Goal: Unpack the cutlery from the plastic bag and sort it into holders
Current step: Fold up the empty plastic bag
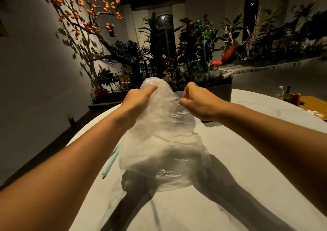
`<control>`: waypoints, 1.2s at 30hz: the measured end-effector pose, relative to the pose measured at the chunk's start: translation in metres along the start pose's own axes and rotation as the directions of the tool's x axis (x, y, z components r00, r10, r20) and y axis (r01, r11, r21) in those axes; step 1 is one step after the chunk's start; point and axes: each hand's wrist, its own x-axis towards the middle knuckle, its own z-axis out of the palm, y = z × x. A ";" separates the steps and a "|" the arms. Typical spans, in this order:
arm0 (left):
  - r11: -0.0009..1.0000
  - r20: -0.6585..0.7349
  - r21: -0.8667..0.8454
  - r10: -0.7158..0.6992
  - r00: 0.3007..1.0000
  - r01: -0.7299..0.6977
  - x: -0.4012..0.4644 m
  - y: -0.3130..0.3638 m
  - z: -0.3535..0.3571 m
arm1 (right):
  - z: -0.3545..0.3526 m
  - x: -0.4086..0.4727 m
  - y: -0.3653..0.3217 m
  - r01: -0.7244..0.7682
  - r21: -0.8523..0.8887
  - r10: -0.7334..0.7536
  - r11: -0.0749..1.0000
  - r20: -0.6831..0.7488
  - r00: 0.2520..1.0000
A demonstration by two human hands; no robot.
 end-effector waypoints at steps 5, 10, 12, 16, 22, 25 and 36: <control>0.998 0.092 0.056 0.018 0.996 -0.023 0.004 -0.004 -0.006 | 0.005 0.003 0.002 0.014 0.020 -0.015 1.000 0.032 0.999; 0.909 -0.077 0.394 0.181 0.980 -0.137 0.005 -0.011 -0.015 | 0.000 0.008 0.008 -0.019 -0.065 0.018 0.998 -0.020 1.000; 0.905 -0.110 0.411 0.166 0.980 -0.107 0.008 -0.010 -0.015 | -0.001 0.008 0.008 -0.001 -0.096 -0.004 0.995 -0.055 0.998; 0.998 0.304 0.041 -0.057 0.951 0.047 -0.002 0.002 -0.012 | -0.005 0.007 0.004 0.037 0.010 -0.036 0.999 -0.102 0.994; 0.930 0.139 0.339 0.100 0.985 -0.142 0.002 -0.013 -0.007 | -0.013 0.004 0.005 0.065 0.017 -0.063 0.998 -0.138 0.988; 0.831 0.041 0.548 0.086 0.995 -0.094 0.002 -0.011 -0.008 | -0.017 -0.002 0.005 0.129 0.157 -0.107 0.979 -0.138 0.985; 0.922 0.212 -0.351 0.247 0.945 -0.162 -0.002 0.024 -0.013 | -0.028 0.014 -0.005 -0.058 0.562 -0.008 0.825 0.114 0.993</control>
